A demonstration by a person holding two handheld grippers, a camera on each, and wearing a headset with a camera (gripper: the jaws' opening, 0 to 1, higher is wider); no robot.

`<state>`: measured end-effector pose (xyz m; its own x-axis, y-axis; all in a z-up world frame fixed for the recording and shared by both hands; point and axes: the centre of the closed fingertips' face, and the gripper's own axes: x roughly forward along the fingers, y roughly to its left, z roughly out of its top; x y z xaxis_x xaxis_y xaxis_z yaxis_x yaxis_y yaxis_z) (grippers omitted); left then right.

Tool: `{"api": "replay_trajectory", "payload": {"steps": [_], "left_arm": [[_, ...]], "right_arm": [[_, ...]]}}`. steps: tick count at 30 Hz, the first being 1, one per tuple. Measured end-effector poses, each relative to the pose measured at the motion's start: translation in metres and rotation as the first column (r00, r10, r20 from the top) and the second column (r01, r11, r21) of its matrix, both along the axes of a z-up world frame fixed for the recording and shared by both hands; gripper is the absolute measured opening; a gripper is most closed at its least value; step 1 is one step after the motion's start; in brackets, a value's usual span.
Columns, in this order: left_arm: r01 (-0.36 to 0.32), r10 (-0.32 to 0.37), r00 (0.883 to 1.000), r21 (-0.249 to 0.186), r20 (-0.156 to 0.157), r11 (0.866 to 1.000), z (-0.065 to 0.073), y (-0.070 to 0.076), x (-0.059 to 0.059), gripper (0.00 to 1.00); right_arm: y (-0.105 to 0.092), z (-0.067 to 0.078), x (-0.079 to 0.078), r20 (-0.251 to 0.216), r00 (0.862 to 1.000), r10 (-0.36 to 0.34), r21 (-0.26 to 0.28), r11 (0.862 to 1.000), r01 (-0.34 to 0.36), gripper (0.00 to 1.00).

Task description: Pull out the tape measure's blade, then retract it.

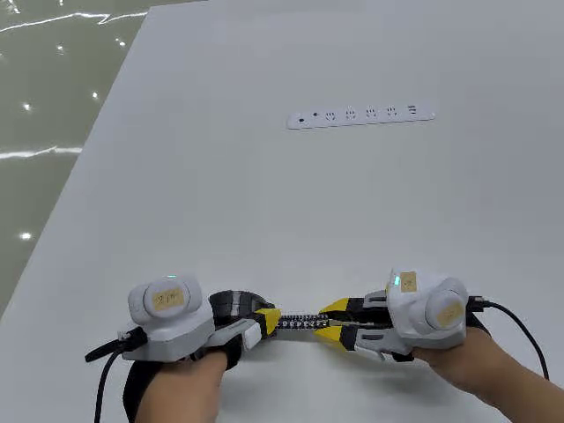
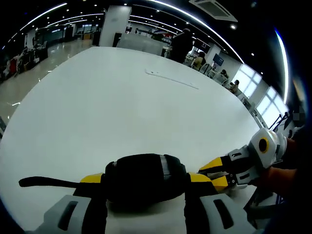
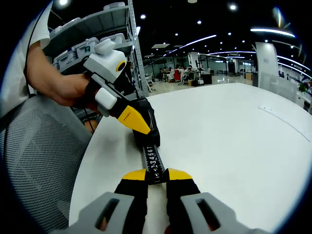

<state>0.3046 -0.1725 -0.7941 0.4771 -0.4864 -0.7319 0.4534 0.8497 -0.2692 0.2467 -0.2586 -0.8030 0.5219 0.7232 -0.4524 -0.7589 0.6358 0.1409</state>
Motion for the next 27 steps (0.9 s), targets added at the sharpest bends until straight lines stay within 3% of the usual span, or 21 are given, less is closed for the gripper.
{"api": "replay_trajectory", "payload": {"steps": [17,27], "left_arm": [[-0.028,0.028,0.999,0.013,0.025,1.0,0.0007,-0.0006,0.0033,0.63],[-0.016,0.014,0.999,0.057,0.038,0.998,0.0008,-0.0017,0.0043,0.62]], "right_arm": [[-0.0006,0.0021,0.0013,0.011,1.0,-0.01,-0.009,1.0,0.01,0.12],[-0.0003,-0.0008,0.0,0.029,1.0,-0.002,-0.048,0.999,0.003,0.12]]}}
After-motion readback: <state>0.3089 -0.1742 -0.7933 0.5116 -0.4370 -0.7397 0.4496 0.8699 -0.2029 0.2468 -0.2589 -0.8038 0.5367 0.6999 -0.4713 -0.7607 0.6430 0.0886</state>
